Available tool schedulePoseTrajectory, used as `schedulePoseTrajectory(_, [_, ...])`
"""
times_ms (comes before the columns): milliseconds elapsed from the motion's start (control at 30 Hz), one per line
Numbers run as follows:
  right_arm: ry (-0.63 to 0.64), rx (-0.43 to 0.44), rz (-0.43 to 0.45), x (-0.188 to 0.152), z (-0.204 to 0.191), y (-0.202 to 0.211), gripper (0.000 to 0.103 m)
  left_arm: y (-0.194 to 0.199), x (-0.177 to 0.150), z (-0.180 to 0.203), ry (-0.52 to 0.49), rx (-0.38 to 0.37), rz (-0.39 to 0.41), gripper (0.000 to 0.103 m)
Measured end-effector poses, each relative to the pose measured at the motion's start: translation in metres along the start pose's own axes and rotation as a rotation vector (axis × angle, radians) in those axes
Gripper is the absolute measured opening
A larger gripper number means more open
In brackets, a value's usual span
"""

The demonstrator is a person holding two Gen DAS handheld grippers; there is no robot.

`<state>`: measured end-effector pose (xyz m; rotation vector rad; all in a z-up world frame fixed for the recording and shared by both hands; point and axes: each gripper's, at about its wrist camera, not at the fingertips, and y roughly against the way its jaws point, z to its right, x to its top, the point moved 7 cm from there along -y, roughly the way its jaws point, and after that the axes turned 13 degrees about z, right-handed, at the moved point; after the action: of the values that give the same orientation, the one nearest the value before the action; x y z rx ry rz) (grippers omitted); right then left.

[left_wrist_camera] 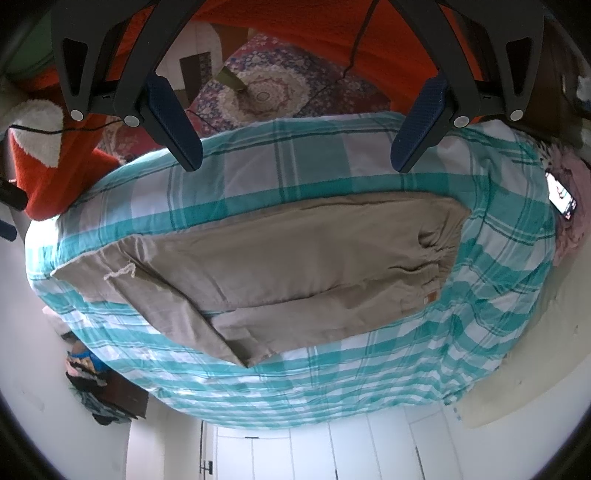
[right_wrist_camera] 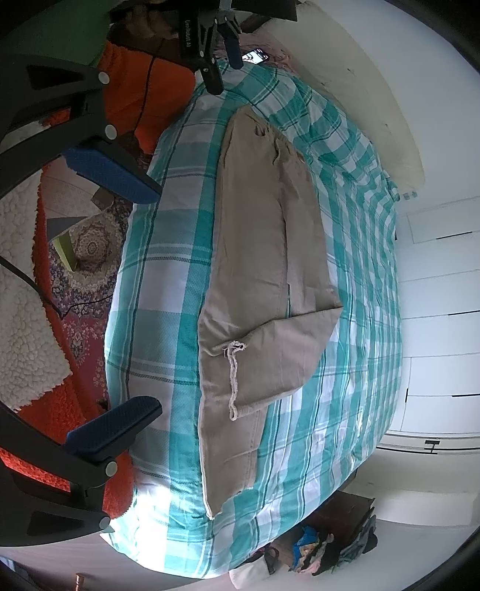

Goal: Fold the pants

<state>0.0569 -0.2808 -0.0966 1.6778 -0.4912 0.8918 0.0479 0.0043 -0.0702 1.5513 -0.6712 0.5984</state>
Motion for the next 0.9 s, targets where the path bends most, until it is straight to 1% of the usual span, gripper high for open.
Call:
schedulePoseTrajectory(500, [-0.002,-0.006,-0.001,0.0004,0.0022,0.0023,0.103,0.0017,-0.0007,0.0025,0.000,-0.006,0.013,0.102])
schedulePoseTrajectory(700, [0.014,-0.017,0.007,0.0018,0.0017,0.0069,0.103,0.0008,-0.0001,0.0047,-0.006,-0.015,0.001,0.102])
schedulePoseTrajectory(733, [0.018,-0.022,0.006,0.0008,-0.0028,0.0058,0.103,0.0010,0.0002,0.0066,-0.011,-0.017,0.002,0.102])
schedulePoseTrajectory(900, [0.051,-0.056,-0.003,0.0013,-0.0015,0.0036,0.103,0.0008,0.0010,0.0091,-0.024,-0.020,0.001,0.102])
